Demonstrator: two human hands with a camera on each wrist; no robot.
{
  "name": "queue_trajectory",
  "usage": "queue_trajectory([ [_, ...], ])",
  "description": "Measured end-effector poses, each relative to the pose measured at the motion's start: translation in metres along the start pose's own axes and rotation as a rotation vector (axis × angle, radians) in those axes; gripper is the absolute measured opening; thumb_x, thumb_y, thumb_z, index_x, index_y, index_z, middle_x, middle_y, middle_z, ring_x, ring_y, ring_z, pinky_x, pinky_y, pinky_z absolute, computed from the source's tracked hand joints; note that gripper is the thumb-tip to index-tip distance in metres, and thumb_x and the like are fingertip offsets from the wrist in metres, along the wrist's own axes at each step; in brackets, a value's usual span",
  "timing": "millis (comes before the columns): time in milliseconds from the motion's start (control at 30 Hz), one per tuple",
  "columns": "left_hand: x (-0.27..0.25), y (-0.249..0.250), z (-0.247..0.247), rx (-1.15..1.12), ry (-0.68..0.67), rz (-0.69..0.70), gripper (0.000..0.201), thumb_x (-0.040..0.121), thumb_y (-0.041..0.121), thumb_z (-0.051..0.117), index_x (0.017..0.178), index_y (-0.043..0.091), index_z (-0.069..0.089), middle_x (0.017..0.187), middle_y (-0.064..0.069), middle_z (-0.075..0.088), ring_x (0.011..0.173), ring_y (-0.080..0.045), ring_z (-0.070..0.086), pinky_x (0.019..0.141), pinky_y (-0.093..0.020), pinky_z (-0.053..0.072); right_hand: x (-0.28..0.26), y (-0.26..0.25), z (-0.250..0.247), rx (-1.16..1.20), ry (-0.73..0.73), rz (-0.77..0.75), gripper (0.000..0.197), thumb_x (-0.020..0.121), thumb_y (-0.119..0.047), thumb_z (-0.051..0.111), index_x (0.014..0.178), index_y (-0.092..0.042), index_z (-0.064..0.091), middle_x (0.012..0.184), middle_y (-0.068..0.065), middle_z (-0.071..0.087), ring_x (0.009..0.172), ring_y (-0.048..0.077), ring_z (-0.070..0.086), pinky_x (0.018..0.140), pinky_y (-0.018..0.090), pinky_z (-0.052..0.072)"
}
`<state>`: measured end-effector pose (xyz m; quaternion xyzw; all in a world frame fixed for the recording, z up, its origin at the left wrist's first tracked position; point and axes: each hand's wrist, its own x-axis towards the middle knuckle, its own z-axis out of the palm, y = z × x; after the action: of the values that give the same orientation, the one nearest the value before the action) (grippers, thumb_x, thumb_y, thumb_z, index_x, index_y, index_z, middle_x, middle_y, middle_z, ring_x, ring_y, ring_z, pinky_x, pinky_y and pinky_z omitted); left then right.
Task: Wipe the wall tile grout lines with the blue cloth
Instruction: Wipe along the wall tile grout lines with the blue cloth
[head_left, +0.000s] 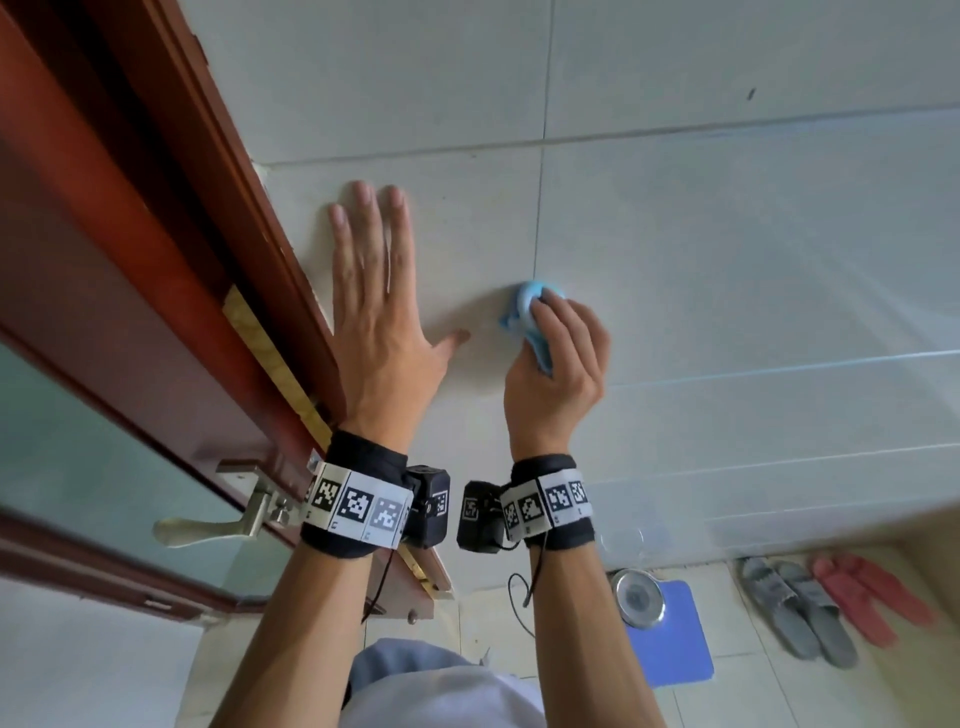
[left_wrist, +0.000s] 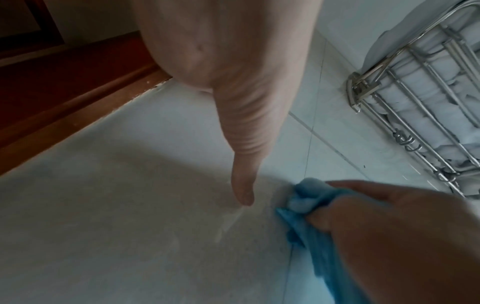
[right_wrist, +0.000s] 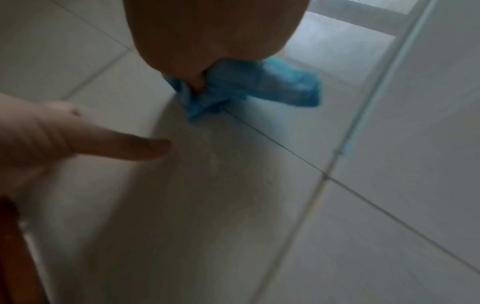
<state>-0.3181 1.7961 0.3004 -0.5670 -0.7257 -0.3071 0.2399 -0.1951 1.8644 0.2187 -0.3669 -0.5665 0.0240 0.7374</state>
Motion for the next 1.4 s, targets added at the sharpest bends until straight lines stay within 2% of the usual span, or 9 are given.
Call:
queue_trajectory([
  [133,-0.002,0.003,-0.003,0.02,-0.022,0.001,0.139,0.068,0.056,0.088,0.166,0.003,0.004,0.172,-0.024,0.001,0.16,-0.044,-0.002,0.131,-0.052,0.01,0.059,-0.037,0.006,0.036,-0.015,-0.009,0.026,0.082,0.007,0.076,0.106,-0.002,0.08,0.114,0.009,0.077,0.107,0.031,0.067,0.095,0.034,0.056],
  [267,-0.003,0.0,-0.006,0.055,-0.029,0.015,0.142,0.065,0.05,0.092,0.166,0.004,0.004,0.173,-0.022,0.002,0.16,-0.042,-0.001,0.131,-0.051,0.012,0.096,-0.053,0.024,0.086,0.121,-0.033,0.033,0.076,0.017,0.072,0.104,0.001,0.08,0.113,0.011,0.076,0.106,0.033,0.067,0.092,0.042,0.057],
  [400,-0.002,-0.006,-0.007,0.036,-0.041,0.035,0.138,0.067,0.043,0.093,0.166,0.007,0.004,0.174,-0.02,0.002,0.161,-0.04,-0.002,0.131,-0.05,0.012,0.032,-0.022,0.02,0.046,0.114,0.005,0.022,0.083,0.01,0.078,0.103,0.002,0.08,0.113,0.013,0.076,0.105,0.035,0.069,0.089,0.047,0.059],
  [567,-0.007,-0.009,-0.009,-0.116,0.016,0.041,0.12,0.076,0.035,0.09,0.166,0.007,0.016,0.174,-0.017,0.009,0.161,-0.037,0.004,0.132,-0.043,0.011,-0.045,0.016,-0.003,-0.015,-0.018,0.097,0.016,0.089,0.01,0.075,0.101,0.002,0.08,0.113,0.012,0.076,0.105,0.031,0.07,0.092,0.04,0.058],
  [700,-0.013,-0.002,-0.011,-0.16,0.033,0.036,0.11,0.081,0.025,0.087,0.166,0.007,0.02,0.174,-0.014,0.013,0.161,-0.033,0.008,0.131,-0.039,0.015,-0.014,-0.002,-0.007,0.022,-0.065,0.103,0.023,0.084,0.012,0.074,0.102,0.0,0.08,0.111,0.011,0.077,0.104,0.033,0.069,0.089,0.044,0.059],
  [900,-0.016,-0.003,-0.007,-0.05,-0.043,0.044,0.119,0.078,0.033,0.088,0.167,0.009,0.012,0.175,-0.015,0.005,0.162,-0.034,0.001,0.13,-0.048,0.017,0.061,-0.034,0.015,0.08,0.098,0.05,0.032,0.077,0.016,0.075,0.103,0.0,0.08,0.112,0.01,0.076,0.104,0.031,0.07,0.088,0.044,0.059],
  [1000,-0.02,-0.01,-0.001,-0.01,-0.05,0.035,0.123,0.075,0.037,0.09,0.167,0.011,0.012,0.174,-0.017,0.004,0.162,-0.036,0.0,0.131,-0.048,0.011,0.026,-0.02,0.019,0.044,0.131,0.062,0.033,0.077,0.017,0.078,0.104,-0.002,0.08,0.113,0.01,0.076,0.105,0.031,0.07,0.087,0.046,0.059],
  [1167,-0.035,-0.018,0.016,0.037,-0.062,0.026,0.132,0.071,0.044,0.093,0.168,0.014,0.009,0.174,-0.018,0.001,0.161,-0.038,-0.001,0.132,-0.042,0.003,-0.078,0.03,-0.013,-0.028,-0.025,0.212,0.025,0.079,0.017,0.077,0.098,0.0,0.08,0.112,0.011,0.076,0.101,0.034,0.071,0.084,0.05,0.059],
  [1400,-0.047,-0.019,0.029,0.084,-0.098,0.017,0.135,0.071,0.045,0.093,0.168,0.014,0.004,0.174,-0.02,-0.001,0.16,-0.041,-0.003,0.131,-0.042,-0.001,-0.04,0.014,-0.016,0.001,-0.087,0.183,0.026,0.079,0.014,0.075,0.099,-0.002,0.081,0.11,0.008,0.077,0.102,0.029,0.069,0.087,0.039,0.059],
])
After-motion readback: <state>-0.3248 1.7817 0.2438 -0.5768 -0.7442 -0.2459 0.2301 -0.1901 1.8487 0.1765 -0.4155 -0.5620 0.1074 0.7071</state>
